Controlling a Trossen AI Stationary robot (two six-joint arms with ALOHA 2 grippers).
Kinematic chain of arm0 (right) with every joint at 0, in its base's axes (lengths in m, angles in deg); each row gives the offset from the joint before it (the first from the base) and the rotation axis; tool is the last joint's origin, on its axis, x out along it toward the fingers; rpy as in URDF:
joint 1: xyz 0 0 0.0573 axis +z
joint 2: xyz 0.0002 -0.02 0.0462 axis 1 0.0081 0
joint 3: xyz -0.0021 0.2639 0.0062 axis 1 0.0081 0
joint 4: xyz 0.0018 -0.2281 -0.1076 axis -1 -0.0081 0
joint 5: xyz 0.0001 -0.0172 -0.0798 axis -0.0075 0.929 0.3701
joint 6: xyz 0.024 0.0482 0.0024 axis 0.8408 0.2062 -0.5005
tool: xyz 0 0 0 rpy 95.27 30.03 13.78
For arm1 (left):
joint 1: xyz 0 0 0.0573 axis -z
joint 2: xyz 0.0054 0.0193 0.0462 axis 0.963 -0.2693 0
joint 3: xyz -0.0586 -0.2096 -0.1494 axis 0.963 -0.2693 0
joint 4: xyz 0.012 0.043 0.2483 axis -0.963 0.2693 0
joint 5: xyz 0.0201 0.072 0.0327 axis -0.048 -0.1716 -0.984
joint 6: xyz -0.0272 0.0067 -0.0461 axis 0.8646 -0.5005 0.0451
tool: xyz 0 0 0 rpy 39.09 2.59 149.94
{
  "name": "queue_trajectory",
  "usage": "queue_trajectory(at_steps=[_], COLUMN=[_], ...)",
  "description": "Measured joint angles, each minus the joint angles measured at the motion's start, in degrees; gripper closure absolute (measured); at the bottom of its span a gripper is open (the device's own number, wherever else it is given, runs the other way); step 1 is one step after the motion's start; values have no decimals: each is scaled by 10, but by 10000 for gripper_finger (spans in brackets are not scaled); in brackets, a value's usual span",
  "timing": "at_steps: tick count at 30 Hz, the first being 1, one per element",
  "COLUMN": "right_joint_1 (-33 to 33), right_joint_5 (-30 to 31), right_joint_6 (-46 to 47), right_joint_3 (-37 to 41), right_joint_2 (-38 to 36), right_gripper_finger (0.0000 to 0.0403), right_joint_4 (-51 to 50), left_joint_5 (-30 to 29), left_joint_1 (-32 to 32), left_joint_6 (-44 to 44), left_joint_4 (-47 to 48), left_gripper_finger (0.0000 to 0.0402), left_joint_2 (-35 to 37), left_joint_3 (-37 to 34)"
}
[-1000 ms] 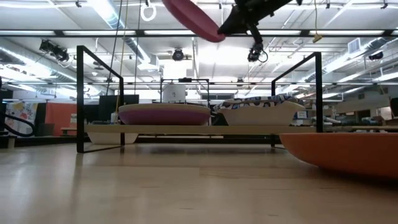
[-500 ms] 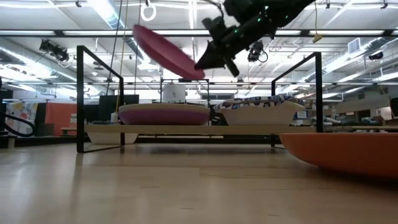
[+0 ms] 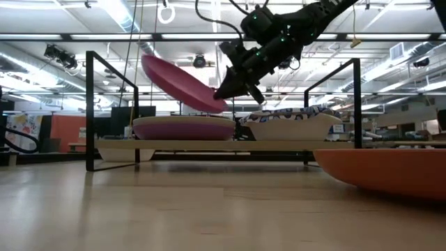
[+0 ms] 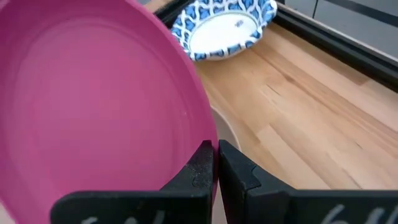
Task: Place and stack plates onto a shelf
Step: Stack the pink plate on top of the gray plate on the shelf
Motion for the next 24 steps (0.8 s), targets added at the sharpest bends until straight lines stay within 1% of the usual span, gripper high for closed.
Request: queue_trajectory(at_steps=[10,18,24], right_joint_1=[3,3,3], right_joint_5=[0,0,-1], right_joint_6=[-1,-1,-1], right_joint_3=[0,0,0], right_joint_2=[19,19,19], right_gripper_finger=[387,386,378], right_joint_4=[-20,-26,-52], left_joint_5=[0,0,0], left_joint_1=[0,0,0], left_joint_6=[4,4,5], left_joint_4=[13,13,13], left_gripper_finger=[395,395,395], left_joint_2=[0,0,0], left_joint_3=[0,0,0])
